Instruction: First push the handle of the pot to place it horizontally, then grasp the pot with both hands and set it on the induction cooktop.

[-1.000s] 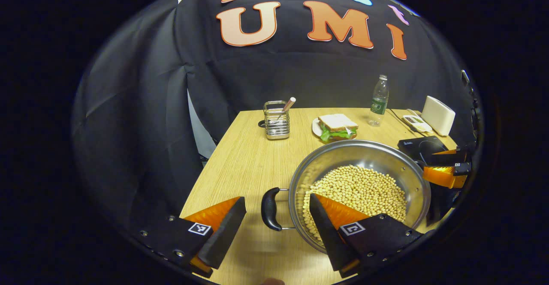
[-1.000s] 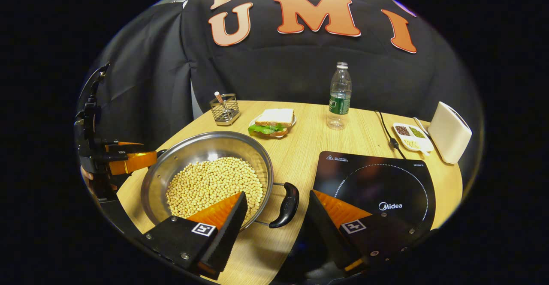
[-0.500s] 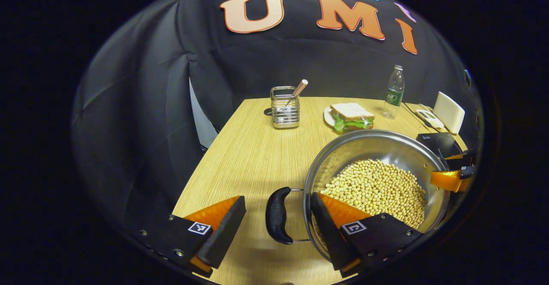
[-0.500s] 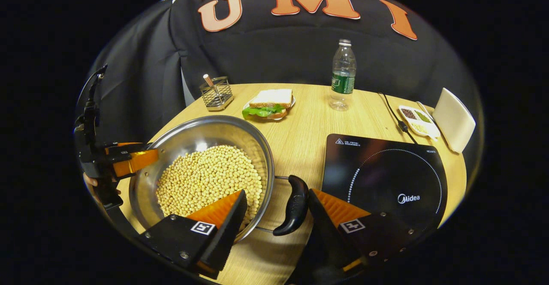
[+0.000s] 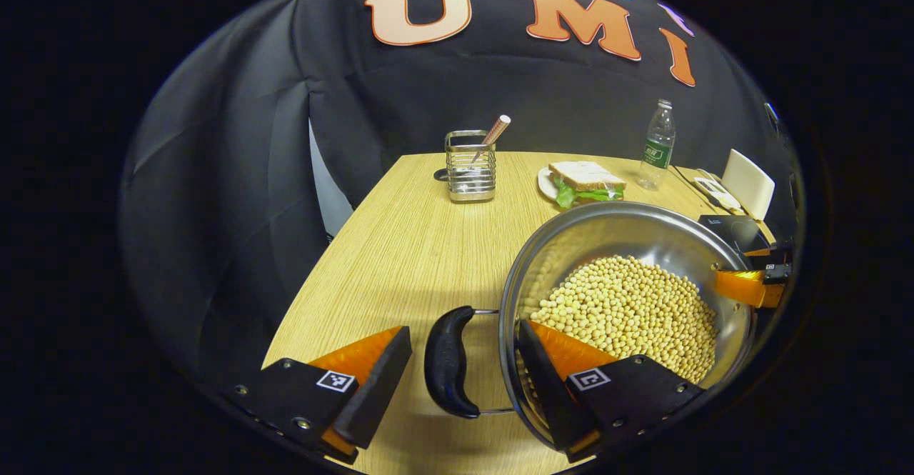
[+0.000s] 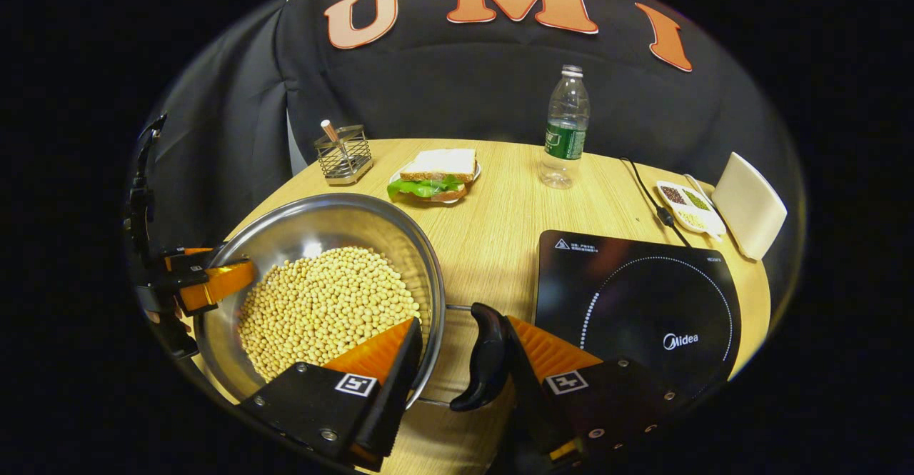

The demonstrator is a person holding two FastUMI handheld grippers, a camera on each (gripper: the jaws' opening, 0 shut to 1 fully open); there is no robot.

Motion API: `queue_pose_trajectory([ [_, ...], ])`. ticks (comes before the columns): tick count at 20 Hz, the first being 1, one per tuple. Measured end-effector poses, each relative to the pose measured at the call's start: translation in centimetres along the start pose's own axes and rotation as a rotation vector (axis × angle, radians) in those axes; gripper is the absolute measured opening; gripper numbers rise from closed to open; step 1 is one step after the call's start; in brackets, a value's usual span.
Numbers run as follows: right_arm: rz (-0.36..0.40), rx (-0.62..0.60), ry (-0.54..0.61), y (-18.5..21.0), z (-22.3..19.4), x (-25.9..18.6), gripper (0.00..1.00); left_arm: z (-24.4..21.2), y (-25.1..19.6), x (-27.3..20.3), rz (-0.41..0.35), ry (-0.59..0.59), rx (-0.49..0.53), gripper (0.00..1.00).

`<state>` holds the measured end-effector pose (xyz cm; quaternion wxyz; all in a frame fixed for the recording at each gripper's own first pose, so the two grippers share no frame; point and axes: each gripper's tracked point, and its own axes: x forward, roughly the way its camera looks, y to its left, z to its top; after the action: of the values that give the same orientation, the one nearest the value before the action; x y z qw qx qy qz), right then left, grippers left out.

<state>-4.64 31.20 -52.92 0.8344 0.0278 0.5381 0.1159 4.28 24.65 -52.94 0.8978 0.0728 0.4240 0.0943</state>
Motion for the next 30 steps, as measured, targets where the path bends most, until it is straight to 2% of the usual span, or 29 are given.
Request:
queue_pose_trajectory([
  [3,-0.014,-0.02,-0.011,0.0,0.1,0.5,0.72,0.5,-0.3,-0.1,-0.003,-0.033,0.0,0.85],
  [5,-0.02,-0.026,-0.012,0.1,0.1,0.7,0.74,0.4,-0.7,0.1,0.007,-0.038,0.023,0.72],
  [11,-0.029,-0.053,0.003,0.4,0.0,0.8,0.75,0.3,-0.4,-0.2,0.03,-0.051,0.003,0.69],
  [17,-0.012,-0.025,0.008,0.5,0.1,0.9,0.61,0.7,-0.4,-0.9,0.073,-0.097,-0.022,0.62],
  [18,-0.005,-0.022,0.011,0.5,0.0,0.7,0.55,0.8,-0.3,-0.8,0.083,-0.106,-0.022,0.62],
  [19,0.002,-0.013,0.006,0.6,0.0,0.5,0.58,0.9,-0.3,-1.0,0.09,-0.116,-0.031,0.61],
  [22,0.016,0.001,-0.004,0.4,-0.2,-0.3,0.53,0.6,-0.6,-1.8,0.099,-0.128,-0.05,0.61],
  [23,0.018,0.004,-0.008,0.2,-0.1,-0.7,0.49,0.7,-0.6,-1.9,0.1,-0.133,-0.053,0.61],
  [24,0.018,0.004,-0.016,0.1,0.1,-1.1,0.52,1.0,-0.7,-2.0,0.101,-0.143,-0.056,0.61],
  [30,0.023,0.034,-0.103,-1.6,2.3,-4.4,0.52,3.6,-2.2,-6.7,0.112,-0.25,-0.019,0.6],
])
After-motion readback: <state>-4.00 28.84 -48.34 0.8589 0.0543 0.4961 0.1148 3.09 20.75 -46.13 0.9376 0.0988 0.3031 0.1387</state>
